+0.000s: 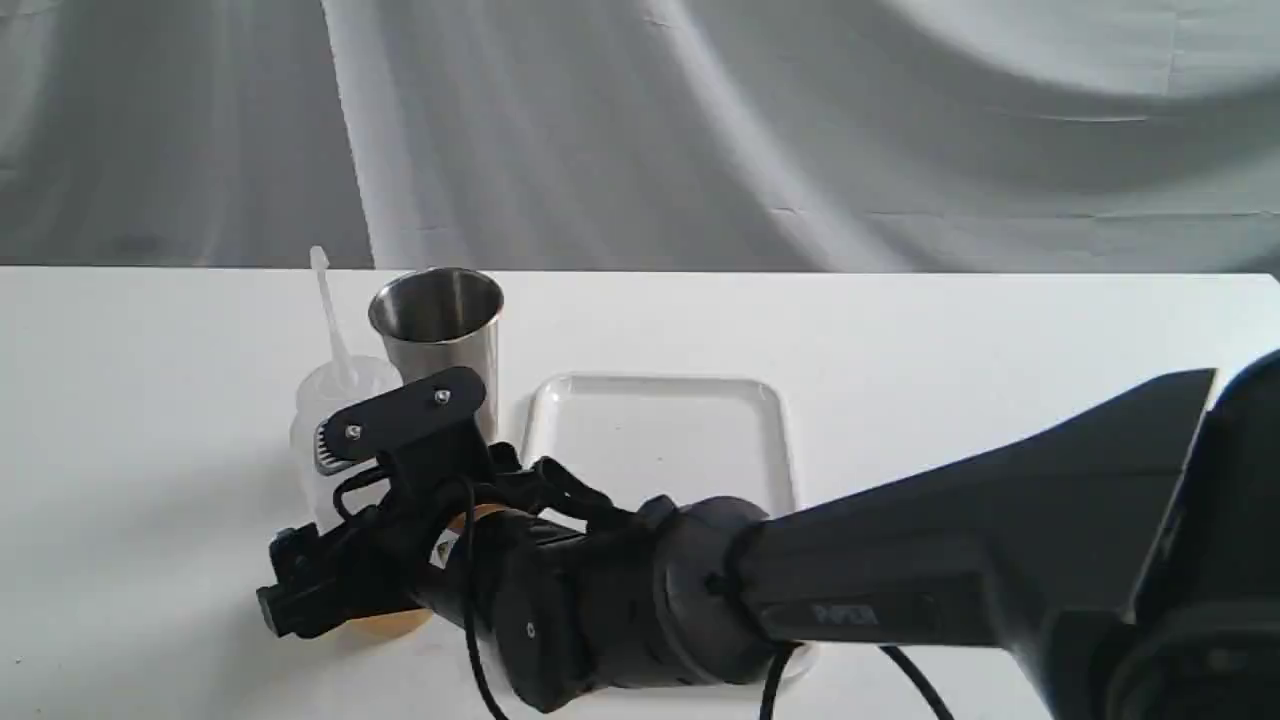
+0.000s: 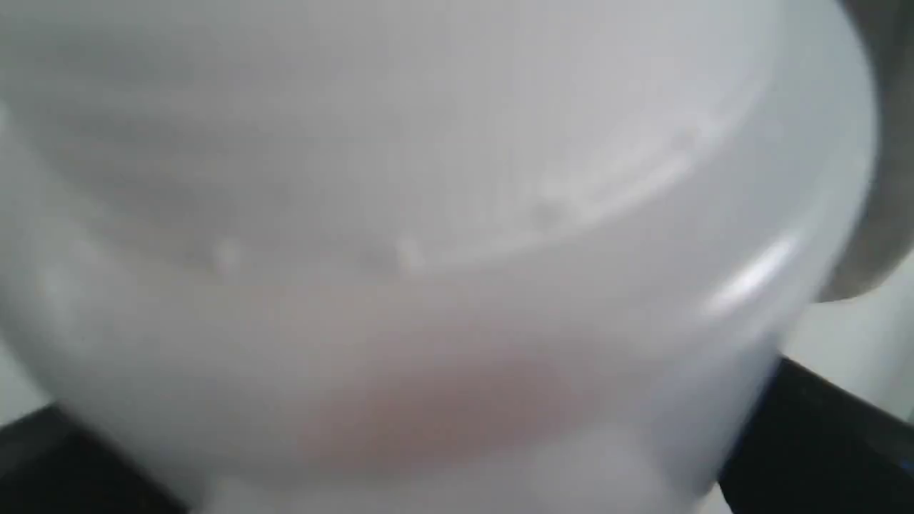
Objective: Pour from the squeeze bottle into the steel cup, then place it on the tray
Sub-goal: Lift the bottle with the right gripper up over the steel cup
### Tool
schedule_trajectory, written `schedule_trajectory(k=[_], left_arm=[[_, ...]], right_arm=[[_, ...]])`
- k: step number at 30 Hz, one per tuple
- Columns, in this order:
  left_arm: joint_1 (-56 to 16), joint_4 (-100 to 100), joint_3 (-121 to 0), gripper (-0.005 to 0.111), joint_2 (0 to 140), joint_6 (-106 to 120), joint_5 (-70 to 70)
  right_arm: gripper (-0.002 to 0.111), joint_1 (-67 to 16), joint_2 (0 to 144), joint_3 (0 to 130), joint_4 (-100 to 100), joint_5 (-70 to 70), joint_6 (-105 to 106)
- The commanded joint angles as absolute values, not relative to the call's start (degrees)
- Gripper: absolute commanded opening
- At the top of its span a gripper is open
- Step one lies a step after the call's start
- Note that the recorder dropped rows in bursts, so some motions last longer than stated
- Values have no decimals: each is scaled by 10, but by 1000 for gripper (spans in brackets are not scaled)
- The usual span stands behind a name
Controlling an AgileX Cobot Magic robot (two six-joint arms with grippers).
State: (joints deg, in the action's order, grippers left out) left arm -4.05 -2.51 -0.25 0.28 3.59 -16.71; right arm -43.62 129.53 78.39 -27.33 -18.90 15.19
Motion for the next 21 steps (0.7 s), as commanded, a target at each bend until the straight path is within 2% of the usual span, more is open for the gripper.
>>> schedule_trajectory(k=[1, 13, 16, 19, 21], left_arm=[[-42, -25, 0, 8, 0, 35, -163], [-42, -25, 0, 8, 0, 35, -163], [-42, -25, 0, 8, 0, 35, -163], [-42, -25, 0, 8, 0, 35, -163], [-42, -25, 0, 8, 0, 35, -163]], right_arm=[[89, -427, 1292, 788, -276, -188, 157], [87, -427, 1292, 788, -275, -188, 162], [83, -427, 1292, 788, -275, -188, 162], [74, -427, 1292, 788, -275, -188, 162], [64, -427, 1292, 788, -275, -188, 162]])
